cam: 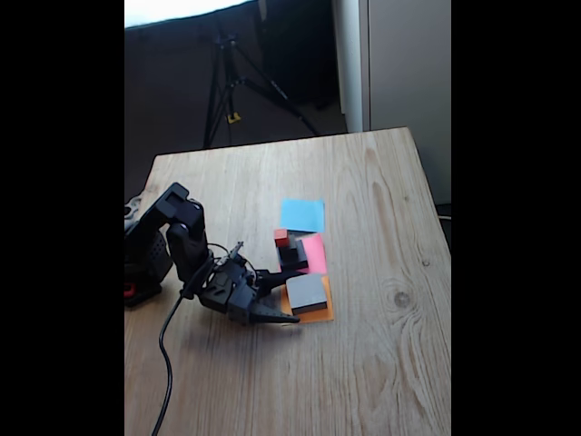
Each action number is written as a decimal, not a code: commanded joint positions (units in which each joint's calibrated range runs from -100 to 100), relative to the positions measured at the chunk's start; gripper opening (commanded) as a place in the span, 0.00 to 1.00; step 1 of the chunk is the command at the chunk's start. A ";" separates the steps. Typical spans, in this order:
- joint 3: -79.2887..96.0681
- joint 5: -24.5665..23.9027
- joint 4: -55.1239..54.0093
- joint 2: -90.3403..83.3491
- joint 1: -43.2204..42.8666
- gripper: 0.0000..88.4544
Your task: Tower of hanoi
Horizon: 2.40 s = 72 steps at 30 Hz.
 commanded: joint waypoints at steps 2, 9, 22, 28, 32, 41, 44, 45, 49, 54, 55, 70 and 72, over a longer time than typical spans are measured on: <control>-1.66 0.87 -1.50 0.13 -0.86 0.48; -2.93 0.87 -1.50 0.66 -1.28 0.48; -3.75 0.87 -1.42 1.04 -1.61 0.46; -3.75 0.87 -1.42 1.11 -1.36 0.44; -3.75 0.87 -1.42 1.19 -1.36 0.42; -3.75 0.87 -1.66 1.41 -1.19 0.39; -3.75 0.87 -1.83 1.49 -1.19 0.38; -3.75 0.87 -1.91 1.57 -1.19 0.38; -3.75 0.87 -2.07 1.64 -1.28 0.37; -3.75 0.87 -2.56 1.87 -1.36 0.36; -3.75 0.87 -2.64 1.94 -1.36 0.35; -3.75 0.87 -3.20 2.40 -1.61 0.31; -3.75 0.87 -3.20 2.40 -1.61 0.30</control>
